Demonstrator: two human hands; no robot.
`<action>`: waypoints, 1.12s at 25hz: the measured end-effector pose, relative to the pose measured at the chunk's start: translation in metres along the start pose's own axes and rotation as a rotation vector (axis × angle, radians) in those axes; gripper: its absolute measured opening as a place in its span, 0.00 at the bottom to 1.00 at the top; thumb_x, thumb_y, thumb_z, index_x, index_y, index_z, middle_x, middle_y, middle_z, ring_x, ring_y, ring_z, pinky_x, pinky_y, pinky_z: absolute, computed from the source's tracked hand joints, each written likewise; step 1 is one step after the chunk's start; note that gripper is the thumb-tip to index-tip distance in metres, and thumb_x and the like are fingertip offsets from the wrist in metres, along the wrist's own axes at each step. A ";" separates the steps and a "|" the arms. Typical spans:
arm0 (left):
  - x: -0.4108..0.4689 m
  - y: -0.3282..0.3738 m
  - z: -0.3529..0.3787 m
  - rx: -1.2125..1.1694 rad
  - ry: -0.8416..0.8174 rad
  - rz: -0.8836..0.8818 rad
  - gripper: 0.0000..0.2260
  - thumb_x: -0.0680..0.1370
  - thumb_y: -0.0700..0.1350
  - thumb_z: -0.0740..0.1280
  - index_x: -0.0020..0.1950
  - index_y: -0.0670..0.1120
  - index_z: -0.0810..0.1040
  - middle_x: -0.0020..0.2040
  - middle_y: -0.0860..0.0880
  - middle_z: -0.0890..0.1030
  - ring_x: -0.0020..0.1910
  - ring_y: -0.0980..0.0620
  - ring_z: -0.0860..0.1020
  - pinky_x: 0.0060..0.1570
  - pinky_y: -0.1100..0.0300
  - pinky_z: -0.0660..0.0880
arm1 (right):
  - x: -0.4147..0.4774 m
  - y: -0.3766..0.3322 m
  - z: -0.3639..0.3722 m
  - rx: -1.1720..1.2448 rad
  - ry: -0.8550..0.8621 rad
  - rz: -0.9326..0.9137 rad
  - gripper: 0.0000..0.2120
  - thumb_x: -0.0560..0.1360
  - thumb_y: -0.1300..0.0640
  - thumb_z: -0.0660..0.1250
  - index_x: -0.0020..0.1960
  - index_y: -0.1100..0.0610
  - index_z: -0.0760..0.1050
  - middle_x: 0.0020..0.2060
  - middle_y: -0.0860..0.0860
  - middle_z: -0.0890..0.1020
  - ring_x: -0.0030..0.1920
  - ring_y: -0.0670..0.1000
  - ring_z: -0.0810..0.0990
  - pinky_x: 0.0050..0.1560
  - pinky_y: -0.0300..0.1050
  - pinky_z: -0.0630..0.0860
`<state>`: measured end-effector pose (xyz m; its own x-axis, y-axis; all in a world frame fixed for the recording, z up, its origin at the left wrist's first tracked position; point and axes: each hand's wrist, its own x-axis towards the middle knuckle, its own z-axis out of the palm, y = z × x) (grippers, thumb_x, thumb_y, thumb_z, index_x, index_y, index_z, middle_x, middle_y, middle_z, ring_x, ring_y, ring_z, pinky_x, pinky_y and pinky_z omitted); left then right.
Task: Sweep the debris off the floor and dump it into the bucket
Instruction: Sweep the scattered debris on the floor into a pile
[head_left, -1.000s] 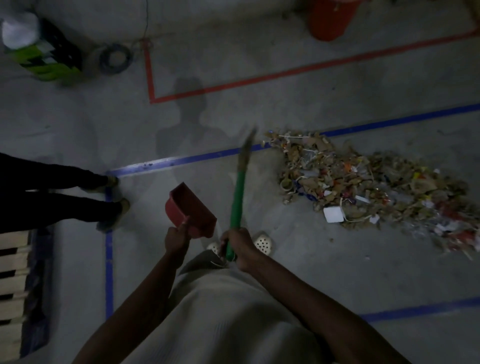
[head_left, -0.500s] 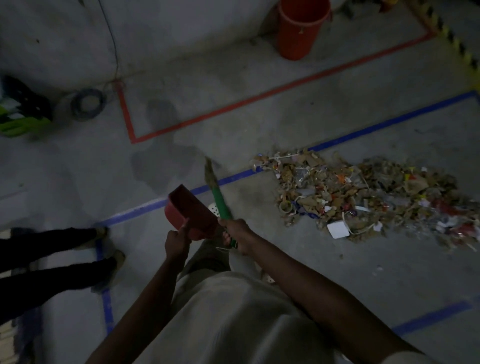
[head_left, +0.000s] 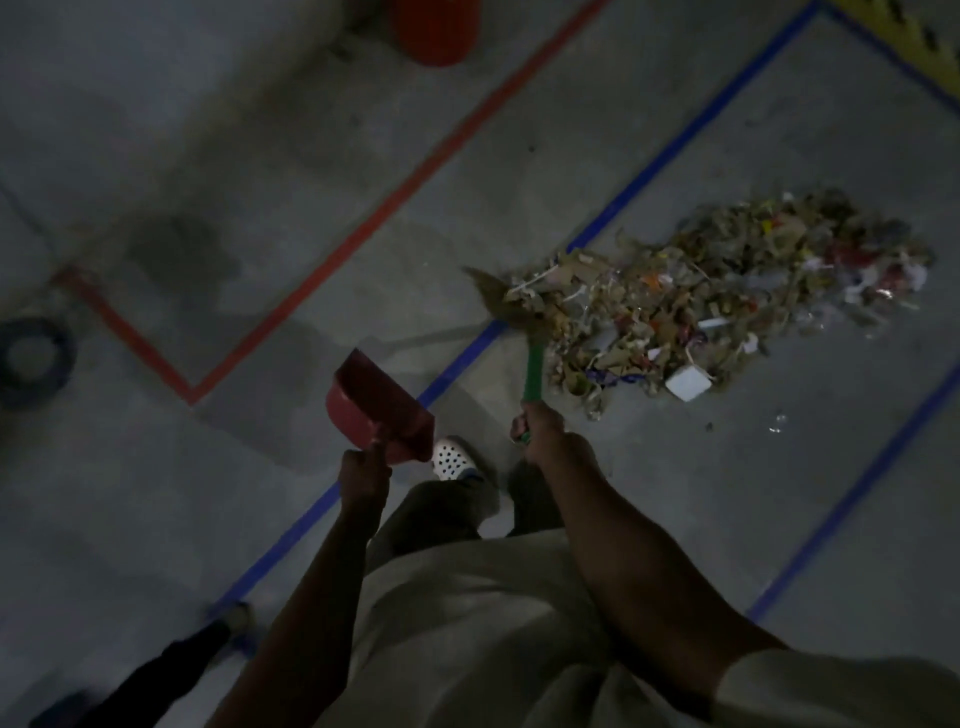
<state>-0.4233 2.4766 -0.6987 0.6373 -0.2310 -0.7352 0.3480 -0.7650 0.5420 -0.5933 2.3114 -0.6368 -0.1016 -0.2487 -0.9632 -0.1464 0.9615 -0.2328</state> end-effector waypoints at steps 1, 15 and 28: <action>0.011 0.010 0.004 0.035 -0.023 -0.002 0.26 0.77 0.63 0.66 0.38 0.39 0.75 0.27 0.47 0.72 0.24 0.52 0.68 0.25 0.62 0.63 | 0.004 -0.007 0.004 0.070 0.014 -0.023 0.09 0.84 0.56 0.60 0.48 0.60 0.70 0.46 0.61 0.71 0.47 0.59 0.72 0.51 0.46 0.72; 0.064 0.099 0.032 0.353 -0.162 0.061 0.16 0.81 0.53 0.63 0.50 0.39 0.73 0.49 0.36 0.79 0.42 0.42 0.74 0.43 0.51 0.67 | 0.065 -0.057 -0.034 0.616 0.249 -0.038 0.10 0.80 0.59 0.68 0.40 0.58 0.72 0.34 0.54 0.72 0.32 0.50 0.69 0.33 0.44 0.68; 0.045 0.098 0.049 0.285 -0.214 0.059 0.21 0.78 0.56 0.67 0.48 0.36 0.79 0.44 0.39 0.80 0.41 0.43 0.76 0.42 0.47 0.74 | -0.079 -0.010 0.008 0.815 -0.182 0.045 0.18 0.85 0.55 0.58 0.36 0.56 0.67 0.20 0.48 0.69 0.16 0.45 0.66 0.16 0.35 0.63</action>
<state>-0.3938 2.3614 -0.6988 0.4821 -0.3775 -0.7906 0.0898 -0.8764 0.4732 -0.5759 2.3230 -0.5591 0.0800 -0.2523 -0.9643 0.6187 0.7711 -0.1504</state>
